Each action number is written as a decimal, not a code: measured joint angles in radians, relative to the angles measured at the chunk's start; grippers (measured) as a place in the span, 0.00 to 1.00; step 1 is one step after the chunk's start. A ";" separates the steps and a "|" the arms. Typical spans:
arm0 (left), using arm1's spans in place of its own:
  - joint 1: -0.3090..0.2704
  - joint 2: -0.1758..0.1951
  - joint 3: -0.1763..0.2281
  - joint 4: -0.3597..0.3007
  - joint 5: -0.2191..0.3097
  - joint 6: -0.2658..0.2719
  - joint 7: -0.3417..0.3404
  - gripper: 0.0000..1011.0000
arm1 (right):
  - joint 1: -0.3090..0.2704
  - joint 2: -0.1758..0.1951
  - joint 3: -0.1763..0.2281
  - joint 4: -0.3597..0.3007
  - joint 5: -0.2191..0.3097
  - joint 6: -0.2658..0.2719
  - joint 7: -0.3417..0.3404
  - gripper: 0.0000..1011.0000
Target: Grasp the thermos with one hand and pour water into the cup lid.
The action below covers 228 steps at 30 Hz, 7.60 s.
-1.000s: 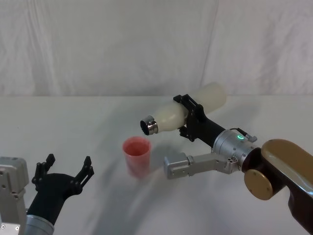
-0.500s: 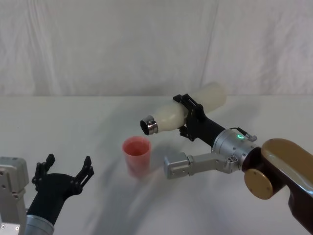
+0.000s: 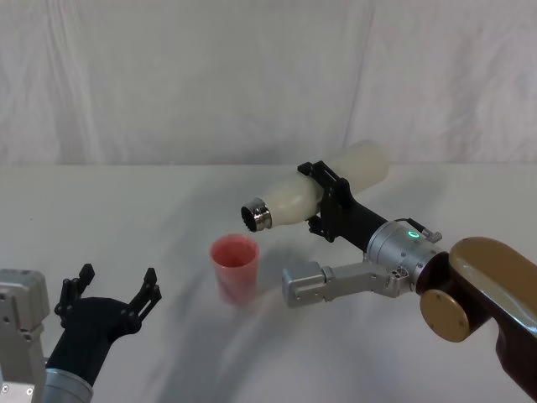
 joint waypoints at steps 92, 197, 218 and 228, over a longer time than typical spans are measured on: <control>0.000 0.000 0.000 0.000 0.000 0.000 0.000 0.99 | -0.361 -0.144 0.552 -0.314 1.056 0.248 0.229 0.94; 0.000 0.000 0.000 0.000 0.000 0.000 0.000 0.99 | -0.315 -0.195 0.555 -0.163 1.091 0.154 0.258 0.99; 0.000 0.000 0.000 0.000 0.000 0.000 0.000 0.99 | -0.315 -0.195 0.554 -0.163 1.091 0.155 0.258 0.99; 0.000 0.000 0.000 0.000 0.000 0.000 0.000 0.99 | -0.326 -0.192 0.553 -0.181 1.090 0.157 0.258 0.99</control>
